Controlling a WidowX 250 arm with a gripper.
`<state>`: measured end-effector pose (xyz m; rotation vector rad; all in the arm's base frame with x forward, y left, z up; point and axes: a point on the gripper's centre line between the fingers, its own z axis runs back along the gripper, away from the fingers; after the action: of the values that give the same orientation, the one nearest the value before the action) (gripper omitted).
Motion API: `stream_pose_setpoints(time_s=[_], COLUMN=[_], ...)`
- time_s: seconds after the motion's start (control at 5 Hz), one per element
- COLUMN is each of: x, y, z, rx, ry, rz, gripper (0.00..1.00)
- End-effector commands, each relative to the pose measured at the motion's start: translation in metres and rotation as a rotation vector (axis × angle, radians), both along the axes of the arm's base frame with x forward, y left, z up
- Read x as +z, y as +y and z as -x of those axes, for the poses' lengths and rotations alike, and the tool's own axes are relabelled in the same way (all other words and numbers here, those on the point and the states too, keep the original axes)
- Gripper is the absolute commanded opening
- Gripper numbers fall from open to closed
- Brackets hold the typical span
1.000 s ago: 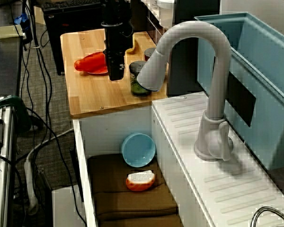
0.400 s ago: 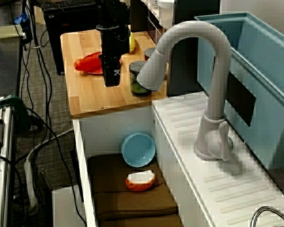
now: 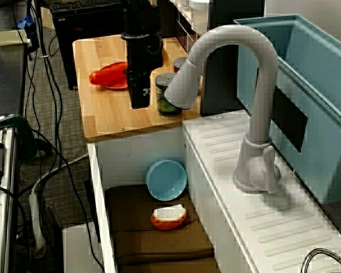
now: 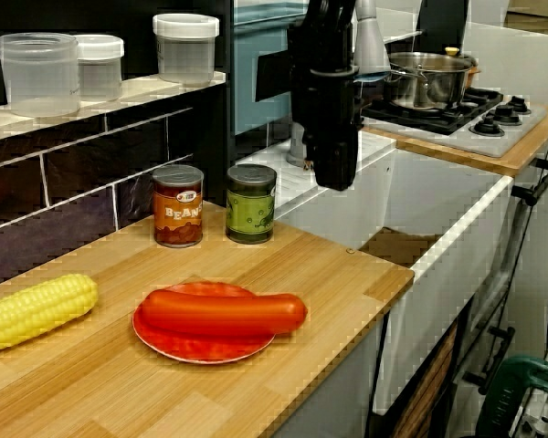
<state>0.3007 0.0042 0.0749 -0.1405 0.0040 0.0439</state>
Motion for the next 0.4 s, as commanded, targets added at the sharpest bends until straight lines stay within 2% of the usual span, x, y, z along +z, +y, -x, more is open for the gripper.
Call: stream_pose_setpoints(time_s=[0.0, 0.2], x=[0.0138, 0.0147], y=[-0.0073, -0.0061], z=[-0.021, -0.0268], rx=[0.021, 0.043], ry=[-0.042, -0.07], rz=[-0.019, -0.045], gripper=[0.0, 0.0])
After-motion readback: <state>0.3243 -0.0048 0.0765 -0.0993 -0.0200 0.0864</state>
